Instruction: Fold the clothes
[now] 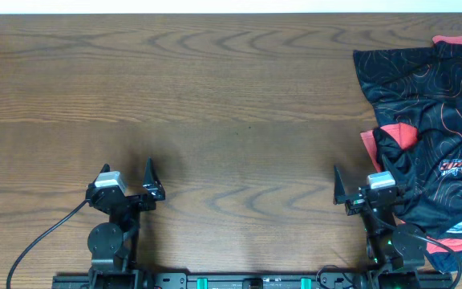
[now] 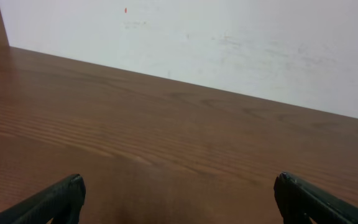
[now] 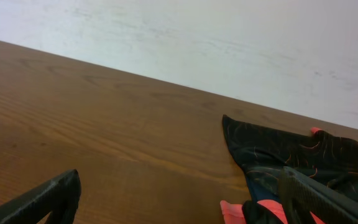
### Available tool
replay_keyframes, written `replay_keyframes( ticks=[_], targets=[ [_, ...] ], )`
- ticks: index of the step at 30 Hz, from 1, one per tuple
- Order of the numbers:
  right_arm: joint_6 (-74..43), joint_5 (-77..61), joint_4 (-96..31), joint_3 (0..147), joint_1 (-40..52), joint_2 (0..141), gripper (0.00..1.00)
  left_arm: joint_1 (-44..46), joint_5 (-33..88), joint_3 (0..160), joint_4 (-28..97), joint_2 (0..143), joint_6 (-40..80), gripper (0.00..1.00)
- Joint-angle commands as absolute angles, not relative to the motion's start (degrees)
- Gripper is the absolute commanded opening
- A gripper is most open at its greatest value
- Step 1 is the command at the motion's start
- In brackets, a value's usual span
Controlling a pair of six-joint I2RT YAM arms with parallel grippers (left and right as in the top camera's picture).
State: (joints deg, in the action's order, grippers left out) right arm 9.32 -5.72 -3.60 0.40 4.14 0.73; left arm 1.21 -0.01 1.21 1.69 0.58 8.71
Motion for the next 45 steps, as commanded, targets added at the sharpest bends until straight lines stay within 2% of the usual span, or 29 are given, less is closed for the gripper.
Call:
replay_keyframes(
  ticks=[1,35,39,45],
  targets=[
    [9.72,-5.39,-3.84,0.32,5.32,0.75,0.99,0.93,-0.89,0.23,4.05,0.30,7.53,0.98],
    [12.01,-1.41,-3.01,0.32,5.28,0.75,0.99,0.93,1.52,0.30,2.50,0.30,8.03,0.98],
    [4.62,-3.07,-0.58,0.54,5.28,0.75,0.99,0.93,5.61,1.61,4.01,0.73,8.27,0.98],
    [-3.20,3.38,-7.57,4.03,5.28,1.41,0.99,0.93,5.58,8.95,10.50,6.11,8.84,0.98]
  ],
)
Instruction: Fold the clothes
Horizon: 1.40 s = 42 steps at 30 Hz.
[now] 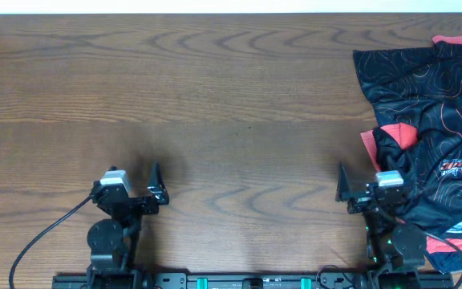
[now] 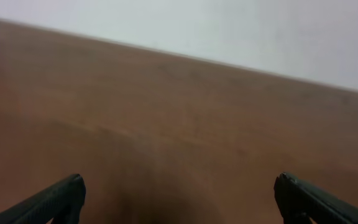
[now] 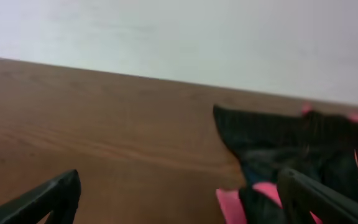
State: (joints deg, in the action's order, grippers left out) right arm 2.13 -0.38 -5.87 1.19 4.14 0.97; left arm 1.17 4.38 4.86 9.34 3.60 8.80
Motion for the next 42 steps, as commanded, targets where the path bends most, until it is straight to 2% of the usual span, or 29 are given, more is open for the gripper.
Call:
replay_keyframes(
  ticks=[1,8,12,16,19,23,25,28,31,34,35,36,37,39,40,41,42],
  targets=[
    [-3.20,4.64,-8.95,5.19,5.28,2.07,0.99,0.93,5.58,10.68,11.68,8.12,8.84,0.98],
    [-3.18,7.77,-16.58,15.57,5.26,14.61,0.99,0.93,5.58,23.83,19.70,25.06,8.82,0.98],
    [-3.22,7.73,-20.91,23.18,5.15,28.25,0.99,0.93,5.61,31.59,24.40,35.14,8.82,0.98],
    [-4.93,7.73,-30.79,33.63,4.03,43.53,0.99,0.93,5.58,37.54,28.99,42.54,8.82,0.98],
    [-5.30,7.25,-38.59,41.98,2.00,54.41,0.99,0.93,5.61,39.59,31.29,46.06,8.82,0.98],
    [-5.69,5.17,-42.19,48.56,1.45,64.29,0.99,0.93,5.58,39.66,31.46,47.59,8.82,0.98],
    [-5.76,8.54,-42.52,49.23,1.23,67.51,0.99,0.93,5.58,39.66,31.33,47.64,8.82,0.98],
    [-12.12,17.69,-43.57,48.99,-0.21,71.77,0.99,0.93,5.58,39.66,31.24,47.64,8.82,0.98],
    [-18.11,23.31,-45.63,48.95,-3.11,76.49,0.87,0.93,5.56,39.66,31.24,47.64,8.82,0.98],
    [-18.44,23.57,-45.28,48.95,-5.82,81.03,0.82,0.93,5.58,39.66,31.24,47.64,8.82,0.98],
    [-18.41,23.57,-44.66,48.95,-6.59,82.63,0.77,0.93,5.58,39.66,31.24,47.64,8.82,0.98],
    [-18.41,23.59,-44.38,48.95,-7.16,83.79,0.69,0.93,5.58,39.66,31.24,47.64,8.82,0.98],
    [-18.41,23.59,-44.34,48.95,-7.64,84.99,0.56,0.93,5.56,39.66,31.24,47.64,8.82,0.98],
    [-18.46,23.57,-44.36,48.95,-8.08,86.56,0.25,0.93,5.56,39.66,31.24,47.64,8.82,0.98],
    [-18.46,23.55,-44.36,48.97,-8.10,86.94,0.06,0.93,5.58,39.66,31.24,47.64,8.82,0.98],
    [-18.44,23.57,-44.40,48.97,-8.10,86.94,0.01,0.93,5.56,39.66,31.22,47.64,8.82,0.98],
    [-18.44,23.55,-44.45,49.06,-8.08,86.70,0.01,0.93,5.56,39.66,31.20,47.64,8.82,0.98]
  ],
)
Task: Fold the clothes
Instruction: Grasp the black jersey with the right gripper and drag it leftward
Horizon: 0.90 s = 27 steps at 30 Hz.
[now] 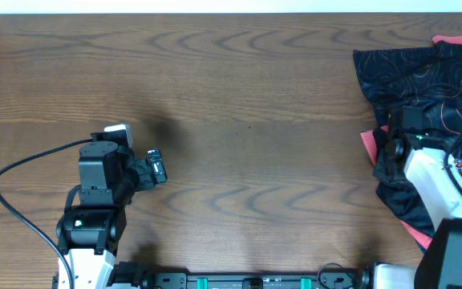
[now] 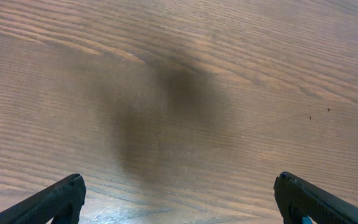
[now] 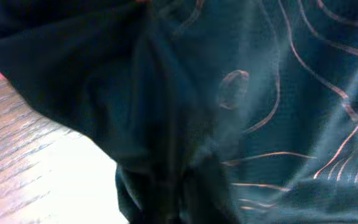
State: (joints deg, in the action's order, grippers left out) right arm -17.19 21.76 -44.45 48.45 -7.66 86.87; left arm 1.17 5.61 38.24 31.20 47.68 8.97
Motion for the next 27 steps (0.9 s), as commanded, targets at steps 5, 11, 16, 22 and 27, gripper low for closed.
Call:
replay_keyframes(
  ticks=[5,11,16,22,27],
  targets=[
    [-18.33,22.87,-46.68,52.29,-8.08,83.81,0.01,0.93,5.56,39.66,31.18,47.64,8.82,0.98],
    [-0.69,-9.10,-48.07,61.73,-7.05,77.36,0.01,0.93,5.56,39.66,30.79,47.64,8.82,0.98],
    [2.02,-21.45,-46.78,63.64,-2.90,74.89,0.01,0.93,5.56,39.66,30.59,47.64,8.82,0.98],
    [2.00,-21.47,-46.92,61.71,8.99,76.99,0.01,0.93,5.58,39.66,30.57,47.64,8.82,0.98],
    [-1.69,-21.45,-34.26,61.65,21.65,81.01,0.01,0.93,5.56,39.66,30.15,47.64,8.84,0.98]
  ],
)
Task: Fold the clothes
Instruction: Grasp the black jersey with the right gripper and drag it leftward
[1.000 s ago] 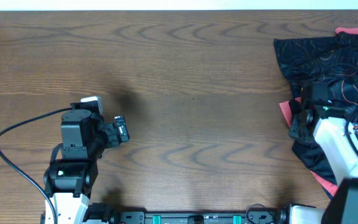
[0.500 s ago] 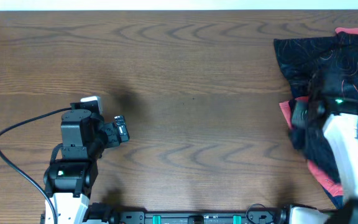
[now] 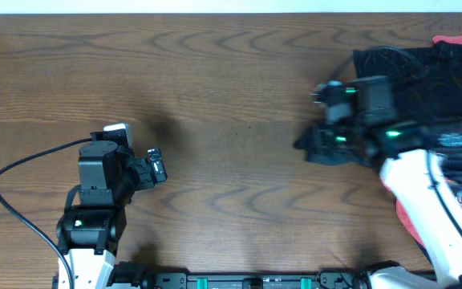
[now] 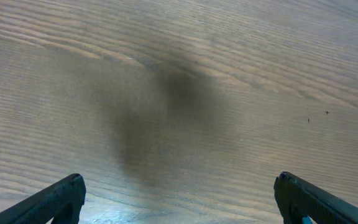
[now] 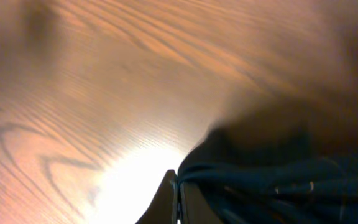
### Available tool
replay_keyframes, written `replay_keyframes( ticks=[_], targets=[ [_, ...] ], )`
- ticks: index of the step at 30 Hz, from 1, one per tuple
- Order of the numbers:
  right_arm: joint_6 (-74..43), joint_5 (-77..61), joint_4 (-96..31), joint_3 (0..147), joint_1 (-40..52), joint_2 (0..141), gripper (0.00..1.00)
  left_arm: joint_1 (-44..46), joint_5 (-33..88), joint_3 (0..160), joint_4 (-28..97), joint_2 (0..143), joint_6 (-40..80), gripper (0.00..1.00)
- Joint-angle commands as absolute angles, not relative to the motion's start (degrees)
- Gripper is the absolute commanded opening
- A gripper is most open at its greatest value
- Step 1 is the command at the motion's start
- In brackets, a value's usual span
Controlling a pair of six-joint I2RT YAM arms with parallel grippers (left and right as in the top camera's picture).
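Note:
A black garment with thin red contour lines and red trim (image 3: 455,88) lies bunched at the table's right side. My right gripper (image 3: 311,144) is shut on a fold of that dark cloth (image 5: 260,180) and holds it over the wood, left of the pile. The pinched fabric hangs from the jaws in the right wrist view. My left gripper (image 3: 157,167) hovers open over bare wood at the left, its two fingertips (image 4: 61,196) wide apart with nothing between them.
The brown wooden table (image 3: 231,72) fills the overhead view. A black cable (image 3: 22,172) loops from the left arm over the table's lower left. Red cloth (image 3: 435,233) lies at the lower right beside the right arm.
My right gripper was down on the garment at the right. It is now shut on the cloth and has moved left toward the table's middle, dragging fabric along. The left arm has not moved.
Both grippers first sat open near the front edge, the garment lying at the right. The left arm then stood raised over the left of the table while the right one was down on the garment. Now the right holds cloth farther left.

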State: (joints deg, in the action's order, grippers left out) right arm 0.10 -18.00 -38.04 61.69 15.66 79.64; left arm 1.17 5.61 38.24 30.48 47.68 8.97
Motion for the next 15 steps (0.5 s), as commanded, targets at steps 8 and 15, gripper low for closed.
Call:
replay_keyframes(
  ticks=[8,15],
  targets=[
    [-14.04,-16.29,-0.27,61.65,36.69,90.50,0.33,0.93,5.58,39.66,28.40,47.66,8.84,0.98],
    [-17.87,0.86,-7.11,61.69,35.77,92.09,0.99,0.93,5.58,39.66,27.16,47.81,8.84,0.98]
  ],
)
